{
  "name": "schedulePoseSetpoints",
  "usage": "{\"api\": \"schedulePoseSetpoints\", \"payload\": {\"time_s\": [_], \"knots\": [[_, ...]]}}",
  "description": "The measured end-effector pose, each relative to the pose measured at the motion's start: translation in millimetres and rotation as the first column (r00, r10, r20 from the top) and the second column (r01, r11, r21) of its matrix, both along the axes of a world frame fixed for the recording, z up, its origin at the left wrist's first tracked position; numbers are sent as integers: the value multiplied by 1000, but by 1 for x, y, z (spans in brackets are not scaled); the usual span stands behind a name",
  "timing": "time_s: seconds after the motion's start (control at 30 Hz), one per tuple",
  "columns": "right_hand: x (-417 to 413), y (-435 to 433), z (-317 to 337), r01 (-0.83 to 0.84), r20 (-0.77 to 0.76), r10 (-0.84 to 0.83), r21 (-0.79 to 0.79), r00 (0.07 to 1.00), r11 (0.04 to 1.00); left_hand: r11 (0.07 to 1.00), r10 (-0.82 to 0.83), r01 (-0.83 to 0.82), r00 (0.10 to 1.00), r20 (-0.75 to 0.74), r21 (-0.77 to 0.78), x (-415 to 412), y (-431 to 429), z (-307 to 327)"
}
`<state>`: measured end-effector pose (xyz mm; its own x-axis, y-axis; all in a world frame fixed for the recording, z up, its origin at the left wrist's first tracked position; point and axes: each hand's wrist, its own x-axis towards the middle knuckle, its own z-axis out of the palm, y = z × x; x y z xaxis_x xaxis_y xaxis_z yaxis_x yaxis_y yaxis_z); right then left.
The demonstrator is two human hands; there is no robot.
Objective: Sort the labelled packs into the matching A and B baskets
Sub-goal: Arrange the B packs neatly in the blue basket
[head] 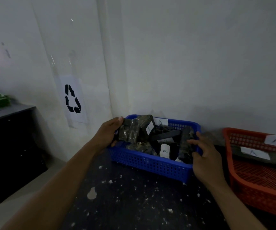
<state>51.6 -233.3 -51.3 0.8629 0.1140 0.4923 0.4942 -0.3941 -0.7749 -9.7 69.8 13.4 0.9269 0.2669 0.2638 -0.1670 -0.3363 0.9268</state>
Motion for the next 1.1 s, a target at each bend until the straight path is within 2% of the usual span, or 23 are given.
{"api": "schedulePoseSetpoints", "payload": {"time_s": [0.1,0.2,0.27,0.47,0.67,0.83,1.1], "knots": [[0,-1,0,-2,-6,2,-8,1000,1000,998,-50,53,997,55,-41,6,-15,3],[0,-1,1,-13,-16,13,0,1000,1000,951,-189,189,982,26,-245,11,-26,9],[-1,-1,1,-18,-14,18,2,1000,1000,925,-229,225,973,22,-306,14,-29,7],[-1,0,1,-14,-8,15,8,1000,1000,968,-127,134,991,44,-211,18,-32,-10],[-1,0,1,-24,-9,24,5,1000,1000,957,-154,168,985,74,-235,19,-31,-11],[1,-1,0,-24,-18,24,2,1000,1000,964,-186,182,983,0,-196,24,-40,-3],[-12,-5,10,-8,1,8,65,1000,998,951,-230,256,960,157,-173,33,-100,9]]}}
